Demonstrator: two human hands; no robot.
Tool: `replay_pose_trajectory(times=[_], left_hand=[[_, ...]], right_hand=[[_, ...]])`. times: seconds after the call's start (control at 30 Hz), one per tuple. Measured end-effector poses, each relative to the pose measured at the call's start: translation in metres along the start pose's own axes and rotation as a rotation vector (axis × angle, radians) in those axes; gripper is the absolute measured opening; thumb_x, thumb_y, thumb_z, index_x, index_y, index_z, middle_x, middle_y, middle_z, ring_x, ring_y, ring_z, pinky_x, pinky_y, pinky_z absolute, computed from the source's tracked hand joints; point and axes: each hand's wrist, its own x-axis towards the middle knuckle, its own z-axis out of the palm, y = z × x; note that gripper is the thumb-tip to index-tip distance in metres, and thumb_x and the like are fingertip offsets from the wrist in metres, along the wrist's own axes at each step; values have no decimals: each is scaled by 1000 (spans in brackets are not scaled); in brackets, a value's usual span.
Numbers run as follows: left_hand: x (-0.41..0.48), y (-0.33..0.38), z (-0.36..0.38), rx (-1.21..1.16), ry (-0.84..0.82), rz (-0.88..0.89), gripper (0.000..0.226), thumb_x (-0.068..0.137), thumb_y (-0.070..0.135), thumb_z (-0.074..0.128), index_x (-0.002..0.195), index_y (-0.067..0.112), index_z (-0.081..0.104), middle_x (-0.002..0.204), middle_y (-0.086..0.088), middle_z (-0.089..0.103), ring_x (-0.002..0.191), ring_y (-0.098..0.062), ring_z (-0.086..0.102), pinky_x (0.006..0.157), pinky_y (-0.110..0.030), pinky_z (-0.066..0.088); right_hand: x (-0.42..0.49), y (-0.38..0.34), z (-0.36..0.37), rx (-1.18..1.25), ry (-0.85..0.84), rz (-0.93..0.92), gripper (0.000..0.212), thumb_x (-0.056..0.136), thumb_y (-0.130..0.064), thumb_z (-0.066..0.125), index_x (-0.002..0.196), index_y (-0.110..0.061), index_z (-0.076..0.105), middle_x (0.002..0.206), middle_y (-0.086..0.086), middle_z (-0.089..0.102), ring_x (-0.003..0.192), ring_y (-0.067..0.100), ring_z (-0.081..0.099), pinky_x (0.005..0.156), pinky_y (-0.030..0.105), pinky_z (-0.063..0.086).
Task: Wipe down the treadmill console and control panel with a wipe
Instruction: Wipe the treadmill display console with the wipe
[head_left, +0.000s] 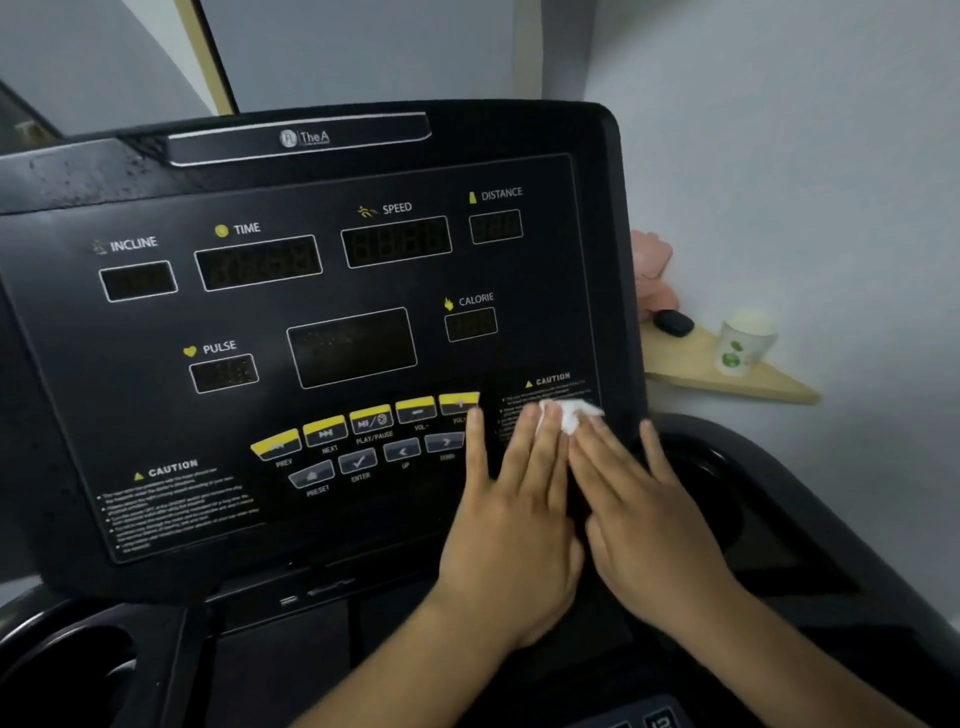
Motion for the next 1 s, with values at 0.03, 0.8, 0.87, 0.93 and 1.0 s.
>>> replay_pose_trajectory(times=[0.03, 0.8, 0.87, 0.93, 1.0], left_hand=[[1, 4, 3, 2, -10, 10, 71, 95, 43, 24, 151, 0, 17, 159, -22, 13, 149, -37, 5, 114, -67, -4], [65, -43, -40, 135, 123, -100, 67, 98, 43, 18, 153, 5, 19, 161, -14, 14, 150, -27, 10, 109, -73, -5], [61, -53, -47, 130, 133, -134, 67, 98, 43, 16, 153, 6, 21, 161, -14, 16, 150, -27, 12, 110, -72, -6], [50, -67, -51, 137, 138, -173, 68, 97, 44, 15, 153, 6, 22, 161, -14, 17, 150, -27, 12, 110, -71, -7], [36, -82, -53, 144, 150, -204, 67, 97, 44, 19, 152, 6, 24, 160, -14, 19, 149, -27, 15, 111, -71, -7]], right_hand=[[-5, 3, 1, 0, -7, -1, 66, 80, -21, 30, 143, -3, 39, 153, 12, 34, 144, 19, 20, 112, 54, 17], [92, 21, -57, 18, 79, 2, 62, 90, -18, 38, 148, -3, 25, 159, 11, 18, 147, 20, 11, 119, 48, 8], [102, 10, -64, 21, 76, -20, 64, 89, -21, 32, 149, -4, 23, 160, 10, 15, 147, 19, 9, 120, 48, 6], [112, -4, -68, 21, 51, -50, 66, 87, -23, 27, 150, -5, 19, 160, 9, 12, 148, 17, 5, 120, 48, 4], [121, -21, -71, 39, 32, -90, 66, 88, -22, 28, 151, -6, 16, 161, 8, 8, 148, 16, 1, 120, 48, 2]])
